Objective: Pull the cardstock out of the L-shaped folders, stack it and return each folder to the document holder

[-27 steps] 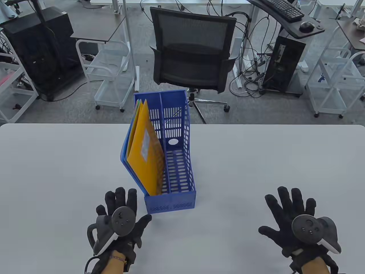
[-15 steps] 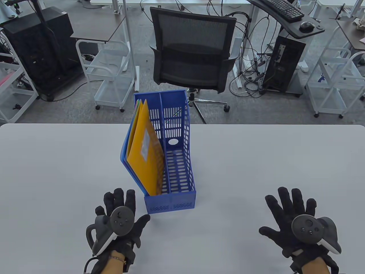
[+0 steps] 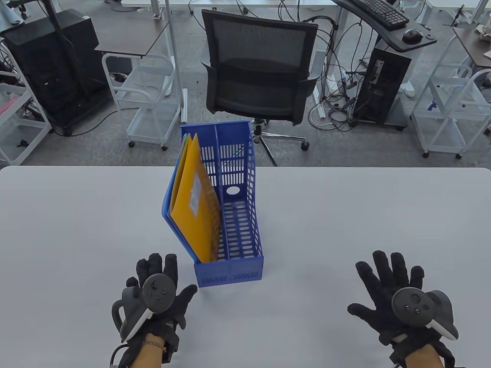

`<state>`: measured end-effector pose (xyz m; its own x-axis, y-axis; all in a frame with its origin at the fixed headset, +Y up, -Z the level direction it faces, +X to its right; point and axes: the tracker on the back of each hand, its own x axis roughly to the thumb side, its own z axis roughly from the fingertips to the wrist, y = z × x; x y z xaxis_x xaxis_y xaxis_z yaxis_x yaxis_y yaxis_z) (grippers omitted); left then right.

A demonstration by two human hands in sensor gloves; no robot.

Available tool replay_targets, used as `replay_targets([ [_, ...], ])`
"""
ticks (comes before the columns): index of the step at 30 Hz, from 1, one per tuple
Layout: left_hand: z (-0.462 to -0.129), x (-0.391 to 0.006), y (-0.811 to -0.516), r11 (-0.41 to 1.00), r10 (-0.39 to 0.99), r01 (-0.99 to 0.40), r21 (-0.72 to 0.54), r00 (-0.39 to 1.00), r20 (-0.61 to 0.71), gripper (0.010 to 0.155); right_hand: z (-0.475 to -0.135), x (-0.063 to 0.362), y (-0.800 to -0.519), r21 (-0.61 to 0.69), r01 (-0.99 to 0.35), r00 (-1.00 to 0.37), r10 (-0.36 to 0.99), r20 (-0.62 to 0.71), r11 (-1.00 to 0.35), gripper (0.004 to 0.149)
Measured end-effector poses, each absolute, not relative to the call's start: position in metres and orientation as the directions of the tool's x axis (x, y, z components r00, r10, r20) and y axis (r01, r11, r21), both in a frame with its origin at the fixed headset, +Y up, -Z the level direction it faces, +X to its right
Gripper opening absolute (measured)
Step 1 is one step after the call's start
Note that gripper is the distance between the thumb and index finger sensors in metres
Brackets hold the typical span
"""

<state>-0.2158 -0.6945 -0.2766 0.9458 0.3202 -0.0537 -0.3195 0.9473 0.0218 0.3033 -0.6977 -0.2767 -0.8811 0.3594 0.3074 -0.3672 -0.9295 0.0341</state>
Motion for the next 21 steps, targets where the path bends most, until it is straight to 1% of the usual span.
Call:
replay_targets([
  [5,-0.2753,-0.2160,-0.6924,0.955,0.293,-0.288,0.066,0.954,-0.070,0.085,-0.2761,0.3013,-0.6971,0.030,-0.362,-0.878,0.351,0.325,-0.932,0.090],
  [14,-0.2754,-0.2164,-0.6930,0.951,0.305,-0.302,0.061,0.950,-0.066,0.084,-0.2761,0.3004,-0.6973,0.029,-0.361,-0.878,0.350,0.327,-0.932,0.090],
  [21,-0.2757,-0.2184,-0.6920,0.928,0.368,-0.360,0.093,0.927,-0.078,0.084,-0.2763,0.3005,-0.6979,0.036,-0.360,-0.878,0.352,0.323,-0.932,0.090],
])
